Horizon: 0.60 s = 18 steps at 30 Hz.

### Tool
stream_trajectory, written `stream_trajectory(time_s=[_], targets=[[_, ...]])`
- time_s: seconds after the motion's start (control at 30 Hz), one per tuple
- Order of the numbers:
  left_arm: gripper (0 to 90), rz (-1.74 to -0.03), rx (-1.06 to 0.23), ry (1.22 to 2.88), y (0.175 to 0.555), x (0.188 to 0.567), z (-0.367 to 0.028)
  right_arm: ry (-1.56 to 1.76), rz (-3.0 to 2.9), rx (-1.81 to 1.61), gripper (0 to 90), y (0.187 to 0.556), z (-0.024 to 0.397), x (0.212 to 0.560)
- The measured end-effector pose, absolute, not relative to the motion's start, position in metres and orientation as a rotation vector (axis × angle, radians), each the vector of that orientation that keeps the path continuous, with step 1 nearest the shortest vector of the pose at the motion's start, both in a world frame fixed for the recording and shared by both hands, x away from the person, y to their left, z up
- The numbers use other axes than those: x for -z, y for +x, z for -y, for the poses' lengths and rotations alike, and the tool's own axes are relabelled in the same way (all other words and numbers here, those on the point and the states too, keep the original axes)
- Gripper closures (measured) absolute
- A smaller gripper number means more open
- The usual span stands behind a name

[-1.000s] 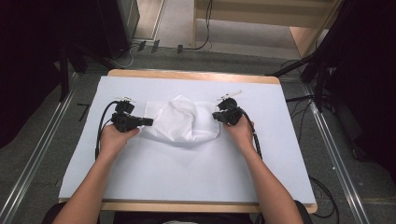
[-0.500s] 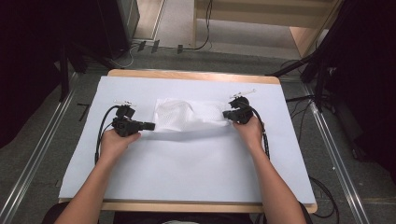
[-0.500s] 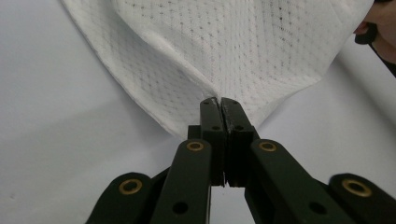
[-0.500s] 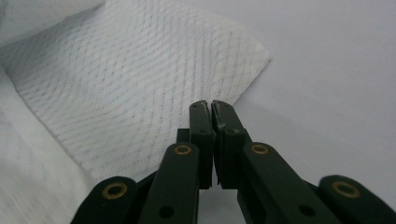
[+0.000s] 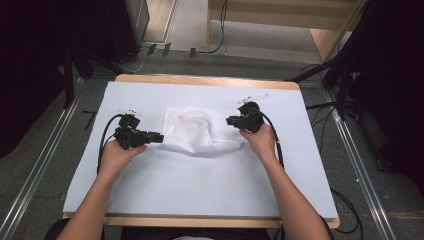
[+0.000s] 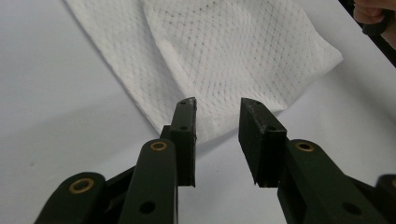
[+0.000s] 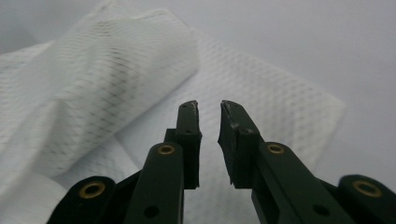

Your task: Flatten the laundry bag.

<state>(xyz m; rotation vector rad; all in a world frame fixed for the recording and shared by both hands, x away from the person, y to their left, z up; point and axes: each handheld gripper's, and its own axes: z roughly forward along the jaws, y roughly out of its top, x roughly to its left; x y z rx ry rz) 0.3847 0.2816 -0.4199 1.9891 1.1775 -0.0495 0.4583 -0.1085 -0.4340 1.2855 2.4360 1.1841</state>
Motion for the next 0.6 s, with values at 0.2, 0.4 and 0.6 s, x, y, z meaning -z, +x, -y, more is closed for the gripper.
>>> stream_trajectory(time_s=[0.2,0.4,0.6], targets=[[64.7,-1.201,0.018,1.964,0.383,0.415,-0.292,1.211,-2.487,-1.197,68.0,0.457,0.078,0.426],[63.6,-1.208,0.004,1.976,0.382,0.416,-0.296,1.168,-2.531,-1.183,63.9,0.468,0.051,0.424],[62.9,-1.221,0.001,1.976,0.382,0.419,-0.299,1.178,-2.554,-1.196,50.0,0.484,0.035,0.434]])
